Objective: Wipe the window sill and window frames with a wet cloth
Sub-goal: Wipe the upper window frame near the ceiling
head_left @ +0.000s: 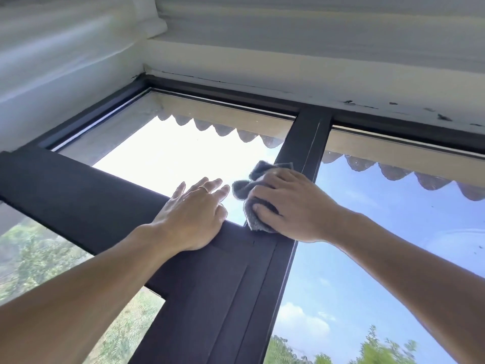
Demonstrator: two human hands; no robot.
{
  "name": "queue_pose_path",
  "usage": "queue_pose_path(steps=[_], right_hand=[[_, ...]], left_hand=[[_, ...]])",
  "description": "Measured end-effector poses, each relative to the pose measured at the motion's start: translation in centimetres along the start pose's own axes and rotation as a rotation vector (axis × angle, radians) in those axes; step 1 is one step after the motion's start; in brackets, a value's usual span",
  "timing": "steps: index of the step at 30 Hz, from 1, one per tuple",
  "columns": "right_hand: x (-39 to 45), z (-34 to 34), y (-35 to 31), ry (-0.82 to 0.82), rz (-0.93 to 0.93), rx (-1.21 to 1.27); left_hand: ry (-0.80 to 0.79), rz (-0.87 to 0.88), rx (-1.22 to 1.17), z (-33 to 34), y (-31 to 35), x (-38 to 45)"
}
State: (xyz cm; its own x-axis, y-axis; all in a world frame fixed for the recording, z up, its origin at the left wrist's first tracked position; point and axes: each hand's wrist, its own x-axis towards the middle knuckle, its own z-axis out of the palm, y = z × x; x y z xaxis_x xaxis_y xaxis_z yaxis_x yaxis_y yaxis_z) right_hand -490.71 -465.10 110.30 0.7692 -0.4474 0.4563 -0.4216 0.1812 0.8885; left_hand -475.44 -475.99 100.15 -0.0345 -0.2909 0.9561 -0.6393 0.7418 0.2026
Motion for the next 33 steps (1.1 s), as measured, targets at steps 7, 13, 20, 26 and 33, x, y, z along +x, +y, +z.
queue_pose_path(steps=[7, 13, 20, 26, 33], right_hand=[[-1.6, 0.7, -2.1, -0.002, -0.017, 0.079], [2.2, 0.3, 4.2, -0.044, 0.511, 0.117], [4.3, -0.1, 7.9, -0.034, 0.549, 0.121], [7.2, 1.0, 11.2, 0.041, 0.574, 0.110], [12.1, 0.0, 16.4, 0.063, 0.765, 0.210]], left_hand=[[0.014, -0.009, -0.015, -0.2, 0.1, -0.1], [0.023, 0.051, -0.038, -0.8, 2.0, 0.1], [0.008, 0.096, -0.086, -0.7, 3.7, 2.4], [-0.023, 0.137, -0.141, -0.4, 4.7, 4.4], [-0.029, 0.144, -0.126, -0.8, 4.4, 7.0]])
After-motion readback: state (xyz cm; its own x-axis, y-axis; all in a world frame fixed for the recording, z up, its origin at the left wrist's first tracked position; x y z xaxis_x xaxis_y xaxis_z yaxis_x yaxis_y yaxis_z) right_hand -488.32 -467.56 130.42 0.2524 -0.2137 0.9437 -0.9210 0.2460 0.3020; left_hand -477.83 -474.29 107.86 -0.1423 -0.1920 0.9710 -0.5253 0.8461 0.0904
